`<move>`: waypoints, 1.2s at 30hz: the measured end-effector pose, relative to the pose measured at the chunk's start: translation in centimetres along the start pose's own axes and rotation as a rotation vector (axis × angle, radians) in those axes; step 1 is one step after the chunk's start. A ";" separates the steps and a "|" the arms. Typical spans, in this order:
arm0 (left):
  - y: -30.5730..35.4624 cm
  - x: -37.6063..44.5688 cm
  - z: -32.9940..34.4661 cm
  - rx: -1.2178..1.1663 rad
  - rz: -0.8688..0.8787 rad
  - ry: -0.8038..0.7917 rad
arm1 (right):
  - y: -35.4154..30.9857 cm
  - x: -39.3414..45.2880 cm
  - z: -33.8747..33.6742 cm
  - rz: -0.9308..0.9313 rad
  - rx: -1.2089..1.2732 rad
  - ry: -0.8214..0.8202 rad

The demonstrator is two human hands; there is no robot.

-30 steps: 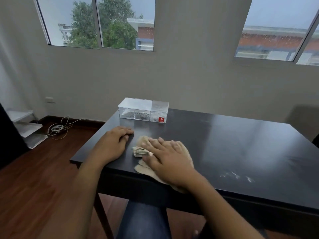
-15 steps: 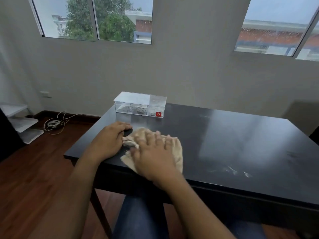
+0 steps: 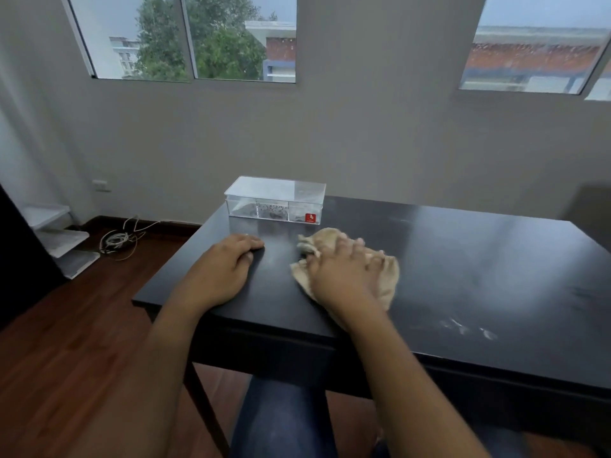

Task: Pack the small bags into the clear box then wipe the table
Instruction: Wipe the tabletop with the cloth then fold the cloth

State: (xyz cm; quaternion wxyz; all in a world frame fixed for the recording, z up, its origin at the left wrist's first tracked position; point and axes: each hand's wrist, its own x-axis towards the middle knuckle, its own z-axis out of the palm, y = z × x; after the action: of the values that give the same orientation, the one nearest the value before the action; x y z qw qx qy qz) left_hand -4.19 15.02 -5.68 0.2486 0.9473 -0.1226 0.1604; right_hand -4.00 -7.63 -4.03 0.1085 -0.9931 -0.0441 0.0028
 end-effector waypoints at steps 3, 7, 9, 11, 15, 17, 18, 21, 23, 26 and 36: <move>0.7 -0.2 0.0 -0.010 0.048 -0.019 | -2.0 -2.1 0.8 -0.184 0.042 -0.004; 1.9 -0.8 0.4 -0.027 0.098 -0.046 | 1.4 -6.9 0.1 -0.312 0.053 0.042; 3.0 -1.1 0.7 -0.040 0.104 -0.062 | 4.8 -8.6 -0.7 -0.282 0.020 0.031; 4.4 -1.3 1.2 -0.050 0.117 -0.098 | 9.0 -9.0 -1.8 -0.175 -0.008 0.019; 7.8 -0.9 2.9 -0.029 0.144 -0.198 | 16.8 -6.6 -4.5 0.071 -0.046 0.015; 9.1 -0.5 3.8 0.023 0.151 -0.225 | 18.4 -4.5 -5.5 0.167 -0.069 -0.047; 9.7 -0.3 4.1 0.048 0.148 -0.233 | 18.4 -3.4 -5.7 0.203 -0.070 -0.079; 11.0 0.2 4.8 0.108 0.148 -0.243 | 16.3 -1.7 -5.5 0.261 -0.046 -0.112; 11.6 0.5 5.2 0.133 0.137 -0.235 | 14.1 -2.5 -4.6 0.190 -0.052 -0.103; 11.7 0.6 5.6 0.150 0.122 -0.223 | 11.7 -6.3 -3.3 0.016 -0.068 -0.030; 11.8 1.0 5.4 0.235 0.152 -0.228 | 23.5 -6.9 -6.2 0.289 -0.059 -0.033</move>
State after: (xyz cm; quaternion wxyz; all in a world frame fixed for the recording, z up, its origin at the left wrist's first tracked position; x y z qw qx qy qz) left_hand -5.68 2.16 -4.66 0.1077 0.9699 -0.2018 0.0837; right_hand -8.75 -32.43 -3.05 0.0772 -0.9917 0.0977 0.0332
